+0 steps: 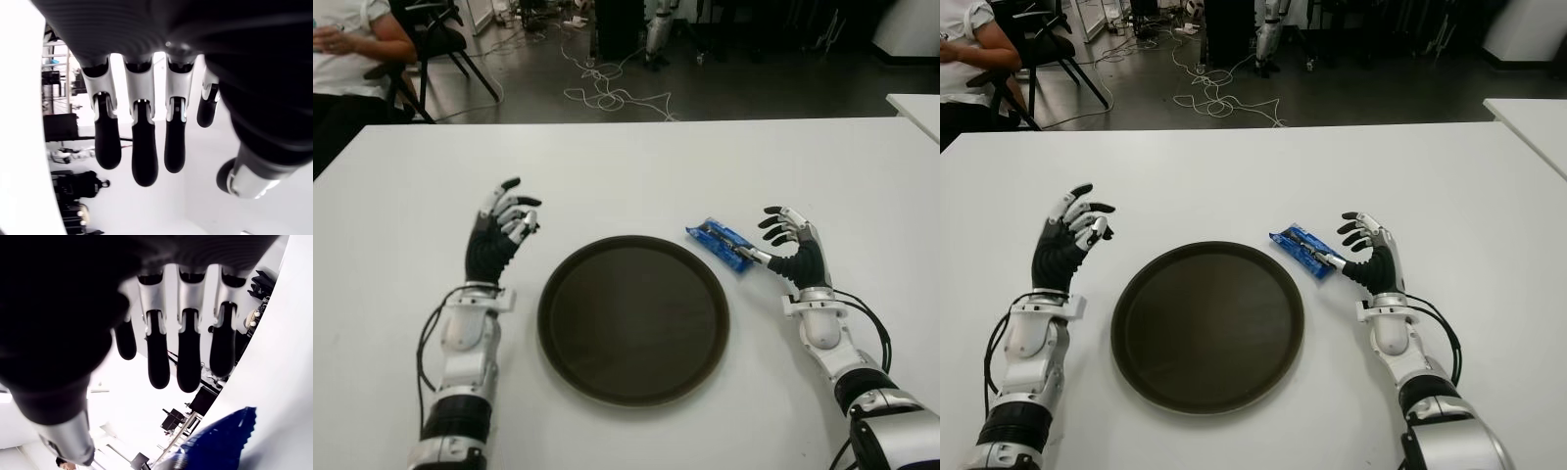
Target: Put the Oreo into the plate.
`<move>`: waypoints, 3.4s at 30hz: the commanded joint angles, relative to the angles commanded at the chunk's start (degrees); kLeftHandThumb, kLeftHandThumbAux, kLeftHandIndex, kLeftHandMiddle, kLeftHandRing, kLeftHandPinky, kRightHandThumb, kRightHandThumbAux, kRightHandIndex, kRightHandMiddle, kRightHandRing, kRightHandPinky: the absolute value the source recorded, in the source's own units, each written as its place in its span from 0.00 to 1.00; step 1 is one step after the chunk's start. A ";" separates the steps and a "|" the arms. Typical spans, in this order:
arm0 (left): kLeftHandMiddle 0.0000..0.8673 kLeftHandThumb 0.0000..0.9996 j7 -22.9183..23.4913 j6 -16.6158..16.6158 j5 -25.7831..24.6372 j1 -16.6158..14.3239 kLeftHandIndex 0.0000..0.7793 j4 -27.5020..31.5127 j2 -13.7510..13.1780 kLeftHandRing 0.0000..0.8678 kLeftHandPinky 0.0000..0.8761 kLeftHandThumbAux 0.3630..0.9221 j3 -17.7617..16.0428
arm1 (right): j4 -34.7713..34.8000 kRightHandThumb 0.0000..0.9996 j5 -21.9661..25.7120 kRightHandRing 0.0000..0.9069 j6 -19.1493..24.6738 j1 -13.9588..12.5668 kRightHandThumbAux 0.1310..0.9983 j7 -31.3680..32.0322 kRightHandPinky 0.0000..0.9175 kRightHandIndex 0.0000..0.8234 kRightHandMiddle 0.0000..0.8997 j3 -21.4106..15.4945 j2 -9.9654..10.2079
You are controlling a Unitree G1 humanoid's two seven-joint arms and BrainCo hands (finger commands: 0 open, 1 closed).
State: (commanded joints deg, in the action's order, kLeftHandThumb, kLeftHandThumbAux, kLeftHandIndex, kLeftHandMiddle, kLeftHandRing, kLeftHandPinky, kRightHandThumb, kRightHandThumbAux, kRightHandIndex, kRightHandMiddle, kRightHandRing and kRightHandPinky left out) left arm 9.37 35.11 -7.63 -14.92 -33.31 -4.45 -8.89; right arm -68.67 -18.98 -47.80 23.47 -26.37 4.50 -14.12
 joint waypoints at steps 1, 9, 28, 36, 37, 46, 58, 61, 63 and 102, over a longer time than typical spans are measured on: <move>0.45 1.00 -0.04 0.22 -0.06 -0.10 0.25 -0.25 0.03 0.60 0.55 0.50 -0.01 | -0.02 0.11 0.02 0.52 -0.04 0.04 0.78 0.01 0.54 0.39 0.50 -0.01 0.01; 0.45 1.00 -0.41 2.50 0.09 -0.90 0.25 -2.53 0.11 0.59 0.56 0.50 -0.16 | -0.15 0.09 0.74 0.52 -0.47 0.15 0.76 1.00 0.54 0.38 0.50 -0.35 0.09; 0.46 1.00 -0.39 3.54 0.10 -2.20 0.26 -6.19 -0.18 0.59 0.57 0.50 -0.29 | -0.31 0.09 1.45 0.53 -0.01 0.31 0.76 1.84 0.54 0.39 0.51 -0.73 0.40; 0.46 1.00 -0.62 3.59 -0.52 -2.35 0.27 -6.27 0.33 0.59 0.57 0.49 -0.61 | 0.65 0.09 0.07 0.53 -0.62 0.61 0.77 -0.42 0.54 0.38 0.50 0.04 -0.15; 0.46 1.00 -0.91 3.70 -0.32 -2.36 0.27 -6.34 0.38 0.59 0.57 0.49 -0.62 | 1.10 0.09 -0.40 0.52 -0.76 0.78 0.77 -1.05 0.54 0.38 0.49 0.23 -0.50; 0.47 1.00 -2.31 4.44 0.86 -2.58 0.27 -7.63 0.21 0.59 0.56 0.49 -0.48 | 11.00 0.02 -7.37 0.40 -0.07 1.00 0.76 -6.69 0.45 0.30 0.39 2.04 -4.78; 0.46 1.00 -2.17 5.44 0.84 -3.00 0.27 -8.76 0.07 0.59 0.56 0.49 -0.33 | 22.91 0.00 -18.20 0.25 12.99 1.30 0.64 -6.90 0.25 0.14 0.21 6.33 -10.35; 0.46 1.00 -2.24 5.60 0.84 -3.03 0.27 -8.87 0.10 0.59 0.56 0.49 -0.36 | 29.24 0.00 -20.82 0.17 19.33 0.20 0.59 -3.41 0.15 0.07 0.14 7.52 -11.31; 0.46 1.00 -2.28 5.73 0.83 -3.09 0.26 -9.00 0.09 0.59 0.57 0.49 -0.39 | 35.03 0.00 -21.97 0.13 23.79 -0.80 0.57 0.03 0.11 0.04 0.10 7.99 -11.50; 0.45 1.00 -1.65 5.62 0.77 -2.55 0.25 -8.73 -0.07 0.59 0.55 0.50 -0.25 | 65.48 0.00 -40.87 0.02 61.79 -0.50 0.38 42.71 0.04 0.00 0.03 22.71 -9.05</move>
State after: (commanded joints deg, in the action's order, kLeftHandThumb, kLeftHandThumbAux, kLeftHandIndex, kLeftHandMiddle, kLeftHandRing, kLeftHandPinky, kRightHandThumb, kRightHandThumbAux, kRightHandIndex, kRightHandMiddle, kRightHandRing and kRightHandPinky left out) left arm 7.72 40.73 -6.86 -17.47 -42.04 -4.52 -9.14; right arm -3.19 -59.85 14.00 22.97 16.34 27.21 -23.17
